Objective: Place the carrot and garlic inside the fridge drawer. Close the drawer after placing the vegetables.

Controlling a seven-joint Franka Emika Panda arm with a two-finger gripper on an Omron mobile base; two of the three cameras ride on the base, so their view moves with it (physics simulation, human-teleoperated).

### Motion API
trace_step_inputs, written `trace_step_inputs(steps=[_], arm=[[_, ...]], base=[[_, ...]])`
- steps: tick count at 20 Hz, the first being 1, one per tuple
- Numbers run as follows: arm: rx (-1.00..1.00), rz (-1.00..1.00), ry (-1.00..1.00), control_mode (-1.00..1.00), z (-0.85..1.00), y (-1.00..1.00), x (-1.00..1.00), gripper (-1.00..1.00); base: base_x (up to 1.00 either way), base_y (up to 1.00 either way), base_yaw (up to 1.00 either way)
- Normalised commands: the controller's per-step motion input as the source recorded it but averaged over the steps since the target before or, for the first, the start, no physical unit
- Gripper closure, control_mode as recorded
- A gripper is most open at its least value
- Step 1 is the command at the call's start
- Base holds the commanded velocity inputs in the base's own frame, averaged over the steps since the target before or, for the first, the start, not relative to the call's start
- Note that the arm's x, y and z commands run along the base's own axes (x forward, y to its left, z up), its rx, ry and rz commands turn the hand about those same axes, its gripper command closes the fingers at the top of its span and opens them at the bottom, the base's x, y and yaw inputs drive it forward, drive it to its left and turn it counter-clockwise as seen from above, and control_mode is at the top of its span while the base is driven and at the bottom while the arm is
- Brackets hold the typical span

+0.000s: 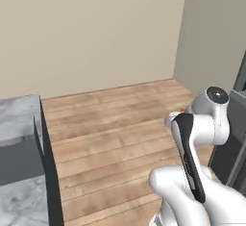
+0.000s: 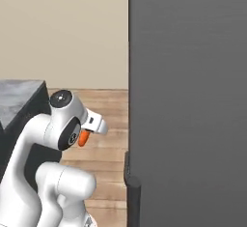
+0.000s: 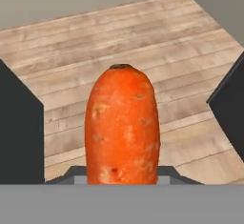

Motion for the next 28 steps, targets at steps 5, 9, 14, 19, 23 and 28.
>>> trace_step_inputs(steps=[5, 9, 14, 19, 23, 28], arm=[[0.0, 0.0, 0.0, 1.0, 0.0, 0.0, 0.0, 1.0], [0.0, 0.0, 0.0, 1.0, 0.0, 0.0, 0.0, 1.0], [0.0, 0.0, 0.0, 1.0, 0.0, 0.0, 0.0, 1.0], [0.0, 0.0, 0.0, 1.0, 0.0, 0.0, 0.0, 1.0], [0.0, 0.0, 0.0, 1.0, 0.0, 0.0, 0.0, 1.0], [0.0, 0.0, 0.0, 1.0, 0.0, 0.0, 0.0, 1.0]], base=[[0.62, 0.22, -0.46], [0.5, 0.09, -0.53], [0.27, 0.01, -0.63], [0.17, 0.19, -0.58], [0.29, 0.34, -0.45], [0.48, 0.57, -0.41]])
